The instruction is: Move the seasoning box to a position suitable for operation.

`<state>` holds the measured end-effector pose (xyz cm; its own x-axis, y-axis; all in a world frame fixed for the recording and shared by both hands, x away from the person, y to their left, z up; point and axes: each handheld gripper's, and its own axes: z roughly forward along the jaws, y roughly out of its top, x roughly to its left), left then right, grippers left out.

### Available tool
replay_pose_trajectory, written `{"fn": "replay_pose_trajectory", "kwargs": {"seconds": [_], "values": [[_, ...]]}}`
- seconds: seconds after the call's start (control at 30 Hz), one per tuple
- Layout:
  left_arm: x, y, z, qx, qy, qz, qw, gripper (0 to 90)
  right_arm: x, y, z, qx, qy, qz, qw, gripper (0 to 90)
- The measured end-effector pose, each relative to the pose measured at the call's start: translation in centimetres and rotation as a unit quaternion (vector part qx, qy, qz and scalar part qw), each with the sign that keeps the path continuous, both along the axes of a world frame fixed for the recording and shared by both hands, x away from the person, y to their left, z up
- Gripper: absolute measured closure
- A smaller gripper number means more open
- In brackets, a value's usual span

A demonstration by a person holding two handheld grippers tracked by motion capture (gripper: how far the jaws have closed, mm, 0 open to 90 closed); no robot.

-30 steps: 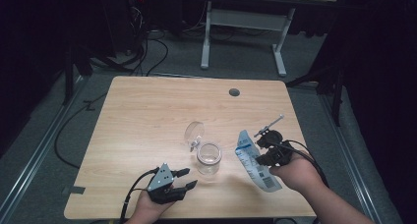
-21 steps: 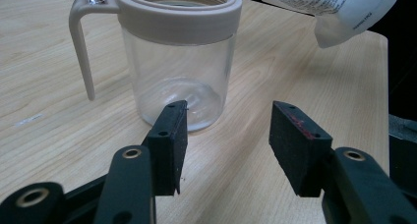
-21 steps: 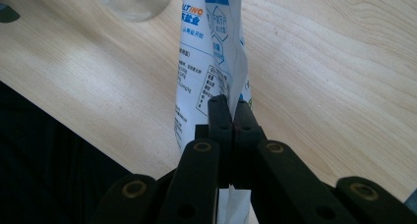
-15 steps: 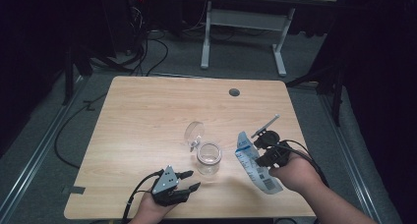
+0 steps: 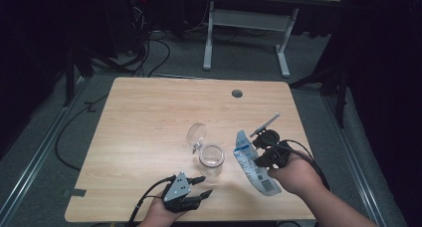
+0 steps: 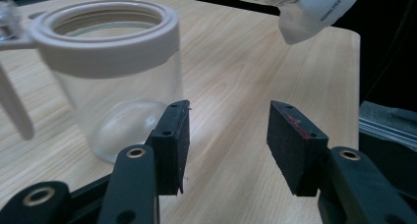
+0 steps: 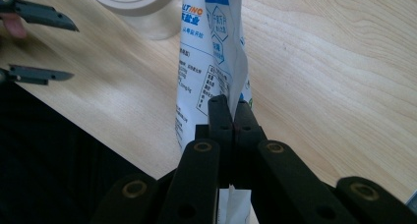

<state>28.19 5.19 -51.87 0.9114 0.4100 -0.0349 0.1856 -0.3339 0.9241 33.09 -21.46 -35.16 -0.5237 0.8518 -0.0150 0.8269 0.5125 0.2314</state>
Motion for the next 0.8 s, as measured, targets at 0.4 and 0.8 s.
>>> {"fn": "replay_pose_trajectory", "kwargs": {"seconds": [0.4, 0.8], "values": [[-0.4, -2.5, 0.1, -0.004, -0.007, -0.033, 0.9994, 47.9, -0.2, 1.9, 0.4, 0.005, 0.003, 0.013, 0.9999, 90.0], [-0.9, -4.5, 0.5, -0.012, -0.011, -0.053, 0.9985, 46.2, -0.2, 3.3, 0.8, 0.009, 0.003, 0.017, 0.9998, 90.0]]}}
